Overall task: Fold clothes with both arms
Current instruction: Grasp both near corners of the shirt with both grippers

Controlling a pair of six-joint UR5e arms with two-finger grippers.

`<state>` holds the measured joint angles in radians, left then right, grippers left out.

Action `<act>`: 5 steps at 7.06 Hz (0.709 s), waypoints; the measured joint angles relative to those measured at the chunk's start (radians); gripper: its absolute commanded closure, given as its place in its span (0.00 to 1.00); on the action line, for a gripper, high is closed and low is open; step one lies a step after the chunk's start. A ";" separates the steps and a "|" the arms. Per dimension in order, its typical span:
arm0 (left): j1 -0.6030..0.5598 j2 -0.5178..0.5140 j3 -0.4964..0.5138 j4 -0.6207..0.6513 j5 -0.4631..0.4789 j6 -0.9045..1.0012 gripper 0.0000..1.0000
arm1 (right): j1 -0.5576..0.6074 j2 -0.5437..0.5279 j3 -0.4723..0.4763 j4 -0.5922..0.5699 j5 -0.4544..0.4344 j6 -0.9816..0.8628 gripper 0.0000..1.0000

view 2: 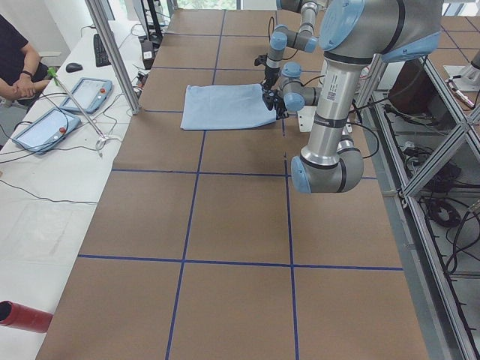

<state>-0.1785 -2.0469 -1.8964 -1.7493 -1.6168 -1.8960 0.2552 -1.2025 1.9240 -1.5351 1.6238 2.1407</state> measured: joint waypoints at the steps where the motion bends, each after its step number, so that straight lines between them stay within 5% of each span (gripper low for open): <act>1: 0.000 -0.007 -0.001 0.001 0.000 0.000 1.00 | 0.002 0.004 0.004 0.000 0.000 0.000 1.00; 5: 0.029 0.003 -0.129 0.097 0.003 0.000 1.00 | -0.005 -0.013 0.076 -0.002 0.041 -0.025 1.00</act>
<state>-0.1490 -2.0436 -2.0258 -1.6524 -1.6140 -1.8963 0.2503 -1.2157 1.9996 -1.5375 1.6652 2.1154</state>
